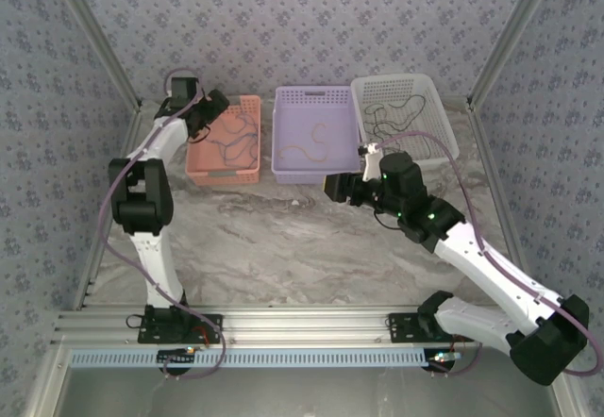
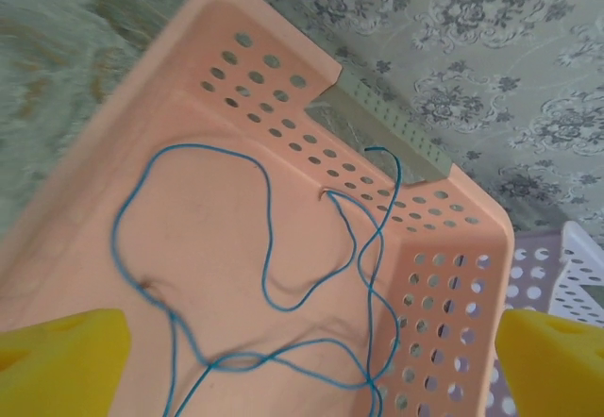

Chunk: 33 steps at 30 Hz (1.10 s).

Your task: Untangle the cables

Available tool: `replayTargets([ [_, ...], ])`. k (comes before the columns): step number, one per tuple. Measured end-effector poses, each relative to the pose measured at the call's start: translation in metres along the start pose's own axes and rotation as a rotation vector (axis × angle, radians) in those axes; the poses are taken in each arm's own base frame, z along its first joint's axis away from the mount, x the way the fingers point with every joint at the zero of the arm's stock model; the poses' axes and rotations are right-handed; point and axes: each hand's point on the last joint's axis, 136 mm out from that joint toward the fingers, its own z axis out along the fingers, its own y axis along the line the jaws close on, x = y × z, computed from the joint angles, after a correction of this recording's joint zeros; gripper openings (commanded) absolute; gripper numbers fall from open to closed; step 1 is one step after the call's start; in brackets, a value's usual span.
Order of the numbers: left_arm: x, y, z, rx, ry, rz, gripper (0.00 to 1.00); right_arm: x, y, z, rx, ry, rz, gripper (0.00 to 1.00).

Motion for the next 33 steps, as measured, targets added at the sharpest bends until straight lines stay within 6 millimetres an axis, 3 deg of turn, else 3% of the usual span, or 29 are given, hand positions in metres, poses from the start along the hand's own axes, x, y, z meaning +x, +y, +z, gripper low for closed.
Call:
replayTargets([
  [5, -0.015, -0.009, -0.081, 0.000, -0.120, 0.018, 0.99, -0.006, -0.003, -0.018, 0.037, -0.039, -0.026, 0.71],
  [7, -0.014, -0.014, -0.124, 0.022, -0.172, 0.029, 0.99, -0.009, -0.006, -0.031, 0.063, -0.067, -0.040, 0.94],
  [8, -0.012, -0.017, -0.141, 0.034, -0.191, 0.037, 0.99, -0.011, -0.008, -0.036, 0.078, -0.079, -0.047, 0.99],
  [11, 0.003, -0.027, -0.193, 0.076, -0.226, 0.071, 0.99, -0.018, -0.014, -0.059, 0.130, -0.137, -0.068, 0.99],
  [14, 0.036, -0.032, -0.226, 0.110, -0.212, 0.129, 0.99, -0.023, -0.024, -0.081, 0.192, -0.190, -0.076, 0.99],
  [19, 0.121, -0.006, -0.247, 0.102, -0.095, 0.259, 0.99, -0.020, -0.046, -0.110, 0.306, -0.260, -0.081, 0.99],
  [22, 0.148, 0.017, -0.256, 0.026, -0.073, 0.323, 0.99, -0.011, -0.072, -0.130, 0.438, -0.288, -0.070, 0.99],
  [29, 0.144, 0.066, -0.271, -0.124, -0.236, 0.380, 0.99, 0.009, -0.134, -0.180, 0.775, -0.378, -0.080, 0.99],
  [31, 0.147, 0.089, -0.266, -0.142, -0.306, 0.427, 0.99, 0.015, -0.147, -0.179, 0.836, -0.393, -0.141, 0.99],
  [33, 0.153, 0.113, -0.255, -0.169, -0.352, 0.478, 0.99, 0.026, -0.163, -0.163, 0.881, -0.388, -0.236, 0.98],
])
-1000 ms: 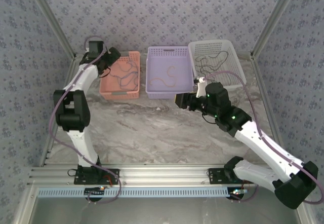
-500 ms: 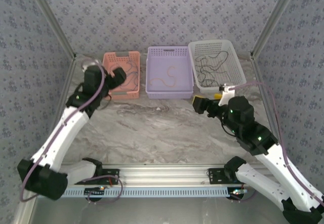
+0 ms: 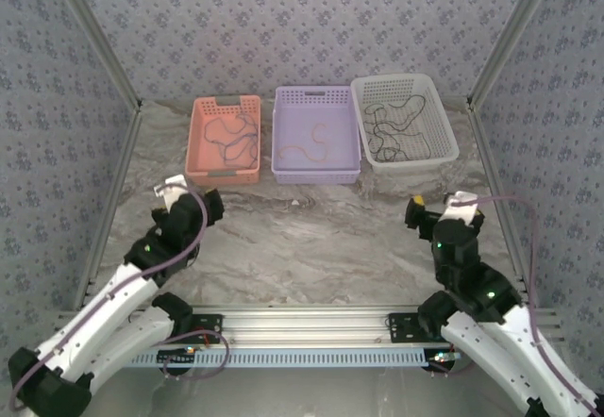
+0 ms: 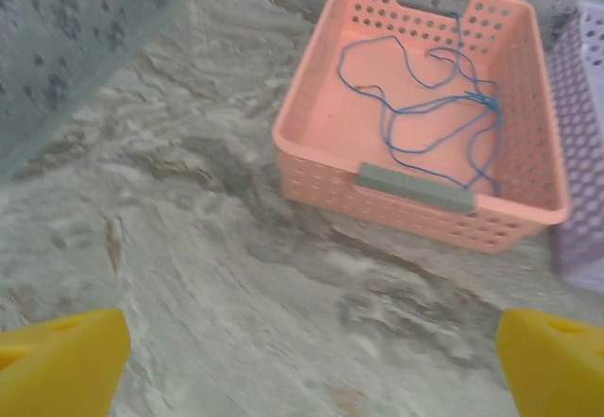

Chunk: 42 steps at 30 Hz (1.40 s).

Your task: Untangle the cables

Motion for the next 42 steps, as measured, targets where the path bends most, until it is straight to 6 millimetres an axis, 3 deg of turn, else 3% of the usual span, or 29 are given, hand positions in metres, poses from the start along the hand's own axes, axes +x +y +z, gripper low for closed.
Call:
replayTargets([
  [3, 0.021, 0.021, 0.020, -0.056, -0.033, 0.047, 0.99, 0.054, 0.004, 0.034, 0.053, 0.032, -0.154, 0.99],
  [5, 0.028, 0.035, 0.036, -0.108, -0.033, 0.075, 0.99, 0.095, -0.010, 0.056, 0.117, 0.108, -0.200, 0.99],
  [7, 0.029, 0.043, 0.050, -0.146, -0.015, 0.102, 0.99, 0.121, -0.032, 0.072, 0.194, 0.185, -0.182, 0.99],
  [9, 0.028, 0.046, 0.066, -0.170, 0.016, 0.138, 0.99, 0.132, -0.049, 0.083, 0.247, 0.226, -0.141, 0.99],
  [16, 0.032, 0.048, 0.117, -0.147, 0.009, 0.151, 0.99, 0.128, -0.045, 0.136, 0.178, 0.215, -0.060, 0.99],
  [20, 0.038, 0.043, 0.124, -0.095, -0.028, 0.166, 0.99, 0.116, -0.033, 0.163, 0.101, 0.157, -0.036, 0.99],
  [23, 0.031, 0.036, 0.126, -0.053, -0.084, 0.186, 0.99, 0.121, -0.024, 0.178, 0.046, 0.133, -0.032, 0.99],
  [25, 0.024, 0.035, 0.130, -0.029, -0.127, 0.182, 0.99, 0.132, -0.017, 0.182, 0.013, 0.166, -0.051, 0.99],
  [27, 0.024, 0.042, 0.144, -0.034, -0.162, 0.159, 0.99, 0.129, -0.010, 0.185, -0.014, 0.162, -0.065, 0.99],
  [30, 0.052, 0.061, 0.159, -0.069, -0.063, 0.152, 0.99, 0.107, -0.003, 0.197, -0.033, 0.122, -0.063, 0.99],
  [32, 0.044, 0.062, 0.163, -0.062, -0.079, 0.132, 0.99, 0.095, -0.003, 0.202, -0.032, 0.093, -0.056, 0.99],
  [37, 0.014, 0.047, 0.172, -0.011, -0.123, 0.117, 0.99, 0.097, -0.004, 0.202, -0.030, 0.104, -0.057, 0.99],
  [42, 0.019, 0.046, 0.173, 0.001, -0.100, 0.119, 0.99, 0.098, -0.004, 0.202, -0.032, 0.109, -0.057, 0.99],
])
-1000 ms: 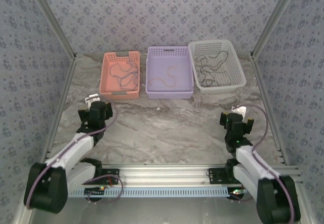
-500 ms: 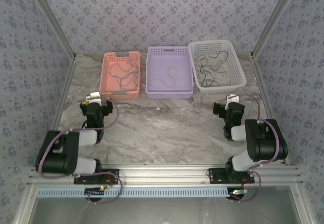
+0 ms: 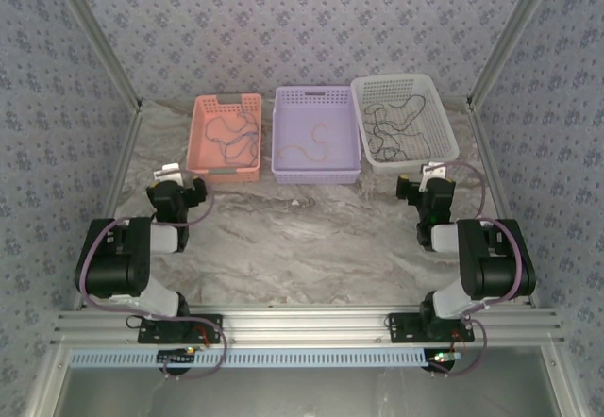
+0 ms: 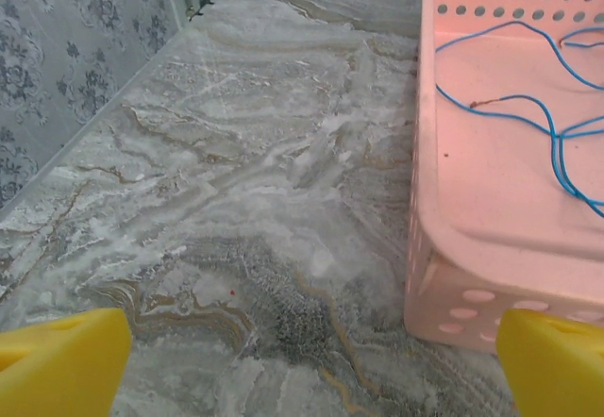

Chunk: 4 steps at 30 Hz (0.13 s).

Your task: Untangle the cables

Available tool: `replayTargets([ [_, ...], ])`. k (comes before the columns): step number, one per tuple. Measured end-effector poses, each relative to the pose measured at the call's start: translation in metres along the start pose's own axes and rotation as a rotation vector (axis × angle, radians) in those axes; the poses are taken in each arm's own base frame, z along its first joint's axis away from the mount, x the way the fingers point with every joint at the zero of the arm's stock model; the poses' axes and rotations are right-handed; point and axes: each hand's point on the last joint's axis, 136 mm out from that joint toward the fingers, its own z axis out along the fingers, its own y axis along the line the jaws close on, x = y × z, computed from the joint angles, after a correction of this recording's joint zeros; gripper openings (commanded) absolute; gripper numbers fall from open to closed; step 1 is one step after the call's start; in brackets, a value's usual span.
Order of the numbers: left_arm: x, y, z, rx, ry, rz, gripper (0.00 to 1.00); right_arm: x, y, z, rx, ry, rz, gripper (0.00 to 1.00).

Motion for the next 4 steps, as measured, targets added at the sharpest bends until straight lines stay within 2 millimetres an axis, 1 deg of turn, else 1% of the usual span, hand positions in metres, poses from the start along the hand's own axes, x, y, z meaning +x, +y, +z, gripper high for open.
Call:
replayTargets([
  [4, 0.0023, -0.0005, 0.0000, 0.003, 0.009, 0.002, 0.99, -0.0001, -0.0011, 0.0000, 0.007, 0.000, 0.000, 0.99],
])
